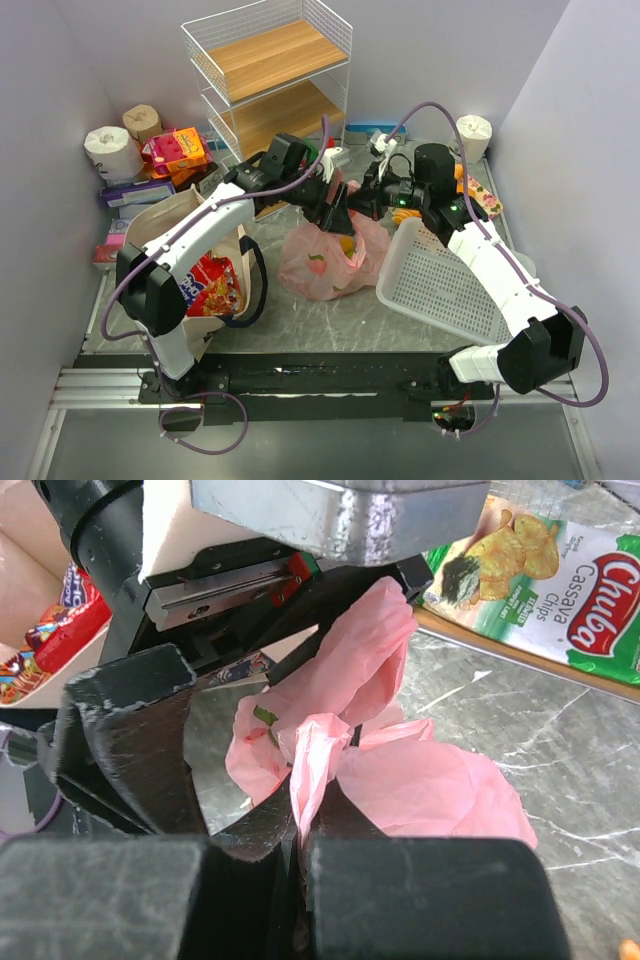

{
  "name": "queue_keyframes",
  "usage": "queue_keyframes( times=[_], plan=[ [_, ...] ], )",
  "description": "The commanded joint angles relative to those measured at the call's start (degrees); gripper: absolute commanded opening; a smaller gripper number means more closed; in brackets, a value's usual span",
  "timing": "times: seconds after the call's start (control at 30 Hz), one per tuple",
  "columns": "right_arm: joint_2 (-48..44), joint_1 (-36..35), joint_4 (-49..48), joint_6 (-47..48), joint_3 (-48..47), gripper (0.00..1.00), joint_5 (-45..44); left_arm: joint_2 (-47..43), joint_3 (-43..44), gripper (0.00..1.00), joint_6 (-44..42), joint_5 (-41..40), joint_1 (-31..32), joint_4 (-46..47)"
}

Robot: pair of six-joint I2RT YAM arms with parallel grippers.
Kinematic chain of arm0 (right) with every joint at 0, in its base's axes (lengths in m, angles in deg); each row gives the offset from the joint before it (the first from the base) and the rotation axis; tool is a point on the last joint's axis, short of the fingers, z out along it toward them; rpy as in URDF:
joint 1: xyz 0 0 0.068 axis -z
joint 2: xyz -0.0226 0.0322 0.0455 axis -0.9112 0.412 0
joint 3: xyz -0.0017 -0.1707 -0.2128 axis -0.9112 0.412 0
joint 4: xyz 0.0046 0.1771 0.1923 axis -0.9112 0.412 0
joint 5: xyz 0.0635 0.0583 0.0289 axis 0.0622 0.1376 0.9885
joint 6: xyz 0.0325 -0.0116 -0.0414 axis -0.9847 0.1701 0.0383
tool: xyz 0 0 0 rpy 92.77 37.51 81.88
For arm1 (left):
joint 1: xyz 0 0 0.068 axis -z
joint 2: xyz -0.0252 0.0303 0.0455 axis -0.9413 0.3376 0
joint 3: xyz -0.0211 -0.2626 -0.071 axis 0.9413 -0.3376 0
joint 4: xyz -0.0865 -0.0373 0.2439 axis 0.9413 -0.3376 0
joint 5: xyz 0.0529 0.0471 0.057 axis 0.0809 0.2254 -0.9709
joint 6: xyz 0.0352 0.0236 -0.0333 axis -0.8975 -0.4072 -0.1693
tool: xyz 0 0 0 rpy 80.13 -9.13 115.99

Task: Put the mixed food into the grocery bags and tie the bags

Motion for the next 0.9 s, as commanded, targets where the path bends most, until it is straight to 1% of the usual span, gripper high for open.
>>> queue_keyframes(
  times=[0.0, 0.07, 0.1, 0.17, 0.2, 0.3, 0.37, 0.4, 0.47, 0.5, 0.57, 0.6, 0.67, 0.7, 0.77, 0.8, 0.83, 0.87],
  plan=[
    [-1.1, -0.4, -3.1, -2.8, -1.9, 0.0, 0.4, 0.1, -0.2, 0.79, 1.8, -1.4, 0.5, 3.6],
    [-1.1, -0.4, -3.2, -3.7, -1.6, 0.0, 0.4, 0.3, -0.3, 0.73, 3.1, -2.9, 0.6, 4.8],
    [-1.1, -0.5, -2.9, -4.0, -1.5, 0.0, 0.4, 0.3, -0.2, 0.67, 3.8, -3.1, 0.6, 5.0],
    [-0.9, -0.4, -2.5, -4.8, -1.7, 0.0, 0.5, 0.1, -0.6, 0.6, 5.3, -3.9, 0.6, 6.4],
    [-0.8, -0.5, -2.4, -5.0, -1.7, 0.0, 0.6, 0.0, -1.5, 0.53, 6.8, -3.9, 0.5, 8.5],
    [-0.6, -0.5, -1.9, -5.4, -1.7, 0.0, 0.4, -0.7, -3.7, 0.43, 10.5, -3.3, 0.6, 13.0],
    [-0.4, -0.4, -1.8, -5.5, -1.6, 0.0, -0.1, -1.0, -4.7, 0.4, 11.9, -2.7, 0.6, 14.9],
    [-0.4, -0.5, -1.8, -6.9, -1.7, 0.0, -0.1, -1.1, -5.4, 0.35, 12.9, -2.4, 0.7, 16.3],
    [-0.3, -0.4, -2.1, -7.3, -1.6, 0.0, -0.1, -1.2, -6.3, 0.3, 14.0, -1.9, 0.8, 17.5],
    [-0.2, -0.4, -2.1, -7.4, -1.7, 0.0, -0.1, -1.1, -6.4, 0.24, 14.6, -2.0, 0.9, 17.9],
    [0.0, -0.5, -1.9, -7.5, -1.8, 0.0, -0.2, -1.0, -6.5, 0.17, 14.8, -2.2, 0.8, 18.3],
    [0.2, -0.6, -1.7, -7.6, -2.1, 0.0, -0.1, -1.1, -6.5, 0.08, 14.8, -2.4, 0.8, 18.4],
    [0.3, -0.3, -1.4, -7.5, -2.3, 0.02, -0.3, -1.5, -6.9, 0.01, 14.8, -3.4, 0.9, 18.4],
    [0.4, -0.4, -1.3, -7.7, -2.4, 0.04, -0.4, -1.7, -7.1, 0.01, 14.4, -3.8, 0.8, 18.5],
    [0.4, 0.1, -0.8, -7.8, -2.7, 0.15, -0.9, -2.4, -7.9, 0.01, 13.9, -3.7, 0.8, 18.7],
    [0.4, 0.2, 0.2, -7.9, -3.6, 0.24, -1.0, -2.7, -8.1, 0.01, 13.5, -3.4, 0.8, 18.7],
    [0.4, 0.6, 0.8, -8.0, -4.2, 0.36, -1.0, -2.9, -8.5, 0.01, 13.3, -3.0, 0.8, 18.8],
    [0.3, 1.0, 1.3, -8.3, -4.8, 0.41, -0.9, -3.1, -9.2, 0.01, 12.8, -2.3, 0.8, 19.2]
  ],
)
